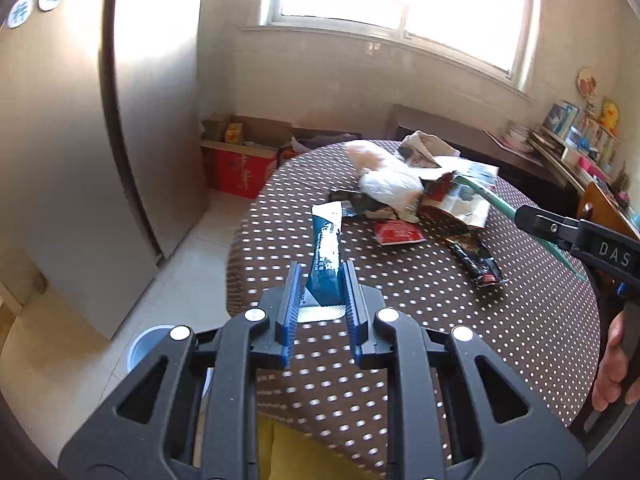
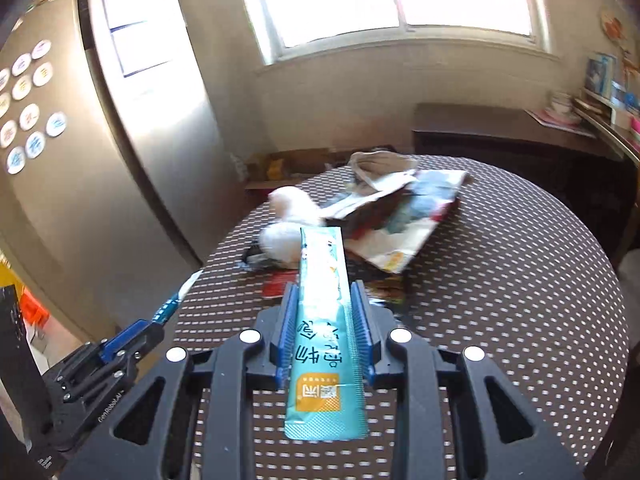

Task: Collect trash
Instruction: 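Carry the teal tube and blue packet with both grippers over the light-blue bucket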

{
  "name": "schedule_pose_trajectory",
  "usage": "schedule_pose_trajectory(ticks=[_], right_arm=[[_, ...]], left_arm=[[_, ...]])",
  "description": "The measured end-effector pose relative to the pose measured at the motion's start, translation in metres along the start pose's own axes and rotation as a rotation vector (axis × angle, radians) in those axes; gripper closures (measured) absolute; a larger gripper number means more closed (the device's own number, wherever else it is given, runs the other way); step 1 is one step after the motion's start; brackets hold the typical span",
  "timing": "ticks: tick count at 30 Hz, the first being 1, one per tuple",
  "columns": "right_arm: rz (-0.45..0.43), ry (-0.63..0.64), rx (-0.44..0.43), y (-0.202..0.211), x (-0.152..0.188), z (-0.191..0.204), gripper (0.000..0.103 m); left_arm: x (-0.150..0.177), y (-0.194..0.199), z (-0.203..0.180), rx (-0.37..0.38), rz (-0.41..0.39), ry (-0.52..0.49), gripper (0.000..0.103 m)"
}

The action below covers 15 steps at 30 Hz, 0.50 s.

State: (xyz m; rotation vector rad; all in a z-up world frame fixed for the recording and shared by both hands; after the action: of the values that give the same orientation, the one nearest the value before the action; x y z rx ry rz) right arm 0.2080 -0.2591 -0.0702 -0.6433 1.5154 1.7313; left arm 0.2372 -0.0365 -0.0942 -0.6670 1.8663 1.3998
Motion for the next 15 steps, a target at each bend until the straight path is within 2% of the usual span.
schedule_pose_trajectory(ticks=[4, 15], right_arm=[[0.027, 0.048, -0.071, -0.011, 0.001, 0.039, 0.076], [0.124, 0.201, -0.241, -0.052, 0.008, 0.165, 0.076]], left_arm=[[0.001, 0.009, 0.019, -0.034, -0.028, 0.023, 0.082], [0.019, 0.024, 0.094, -0.169, -0.009, 0.149, 0.082]])
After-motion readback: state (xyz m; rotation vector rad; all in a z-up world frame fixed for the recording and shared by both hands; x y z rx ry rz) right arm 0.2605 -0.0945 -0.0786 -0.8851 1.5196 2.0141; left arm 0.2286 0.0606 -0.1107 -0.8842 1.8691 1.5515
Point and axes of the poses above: each gripper's, at about its wrist camera, not at the fingertips, and y roughly against the way its jaws point, z to its left, x to its underside, the point moved 2 cm from there along -y, roughly the way its jaws point, and after that the axes turned 3 degrees about y, right-handed, at the moved point
